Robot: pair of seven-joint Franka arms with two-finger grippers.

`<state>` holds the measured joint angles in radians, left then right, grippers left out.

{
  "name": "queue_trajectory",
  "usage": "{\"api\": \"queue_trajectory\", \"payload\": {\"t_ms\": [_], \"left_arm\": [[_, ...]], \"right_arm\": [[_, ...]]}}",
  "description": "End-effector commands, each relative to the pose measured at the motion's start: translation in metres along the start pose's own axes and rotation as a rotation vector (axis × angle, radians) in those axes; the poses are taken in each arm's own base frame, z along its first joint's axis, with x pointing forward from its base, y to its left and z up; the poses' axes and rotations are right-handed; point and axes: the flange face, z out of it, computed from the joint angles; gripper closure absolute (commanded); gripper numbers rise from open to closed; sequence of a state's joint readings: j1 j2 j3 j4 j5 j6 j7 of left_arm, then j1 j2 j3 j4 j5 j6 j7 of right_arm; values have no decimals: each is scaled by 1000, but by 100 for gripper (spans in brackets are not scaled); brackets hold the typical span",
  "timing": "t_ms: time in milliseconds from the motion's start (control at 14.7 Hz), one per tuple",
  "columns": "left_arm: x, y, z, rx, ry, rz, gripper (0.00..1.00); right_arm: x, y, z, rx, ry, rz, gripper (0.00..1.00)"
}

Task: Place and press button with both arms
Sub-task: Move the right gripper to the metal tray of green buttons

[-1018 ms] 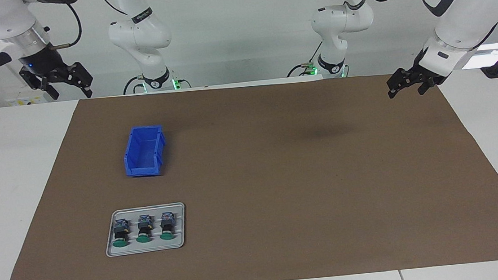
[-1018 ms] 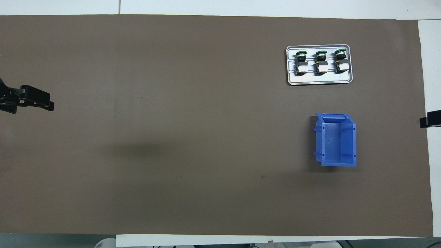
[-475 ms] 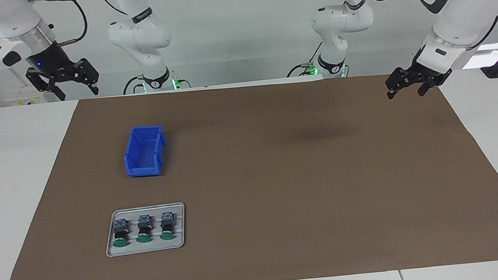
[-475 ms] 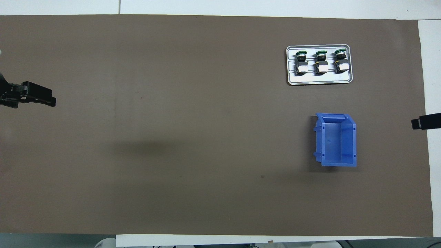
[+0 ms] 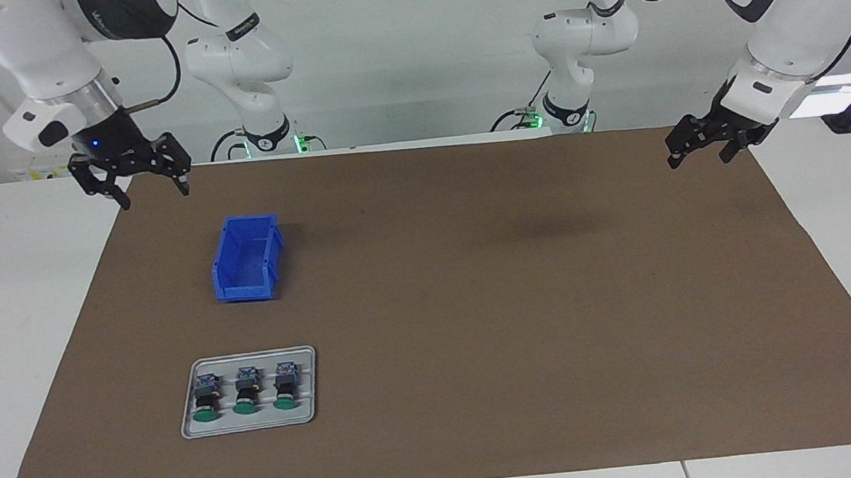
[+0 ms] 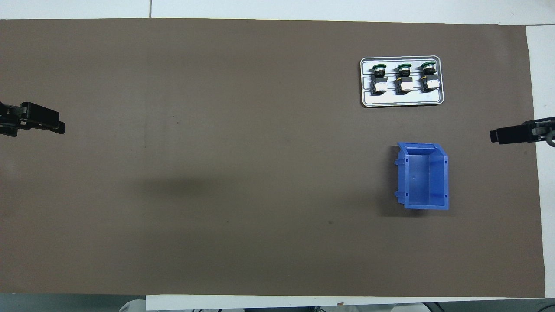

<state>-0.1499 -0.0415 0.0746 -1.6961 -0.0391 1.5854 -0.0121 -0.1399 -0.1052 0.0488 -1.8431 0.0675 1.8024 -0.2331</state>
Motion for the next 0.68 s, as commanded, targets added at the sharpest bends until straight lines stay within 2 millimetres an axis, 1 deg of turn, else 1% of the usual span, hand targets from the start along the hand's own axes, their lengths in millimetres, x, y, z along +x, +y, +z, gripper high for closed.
{"api": "queue_trajectory", "payload": {"t_ms": [0,68,204,271,339,475,543,611], "left_arm": [[-3,-2,-4,17,8,6,0],[-3,-2,-4,17,8,6,0],[-3,-2,-4,17,8,6,0],[-3,-2,-4,17,8,6,0],[-3,-2,-4,17,8,6,0],[-3,-2,-4,17,8,6,0],[-3,-2,-5,17,9,6,0],[-2,-2,-4,17,9,6,0]], "right_arm": [[37,-1,51,22,-9,36,4],[53,-4,69,27,-14,61,5],[80,-2,90,41,-25,165,6],[88,-5,100,46,-30,168,6],[94,-17,109,49,-42,150,6],[113,-39,109,43,-20,112,6],[124,-61,120,30,-8,71,6],[131,-74,132,-4,13,33,6]]}}
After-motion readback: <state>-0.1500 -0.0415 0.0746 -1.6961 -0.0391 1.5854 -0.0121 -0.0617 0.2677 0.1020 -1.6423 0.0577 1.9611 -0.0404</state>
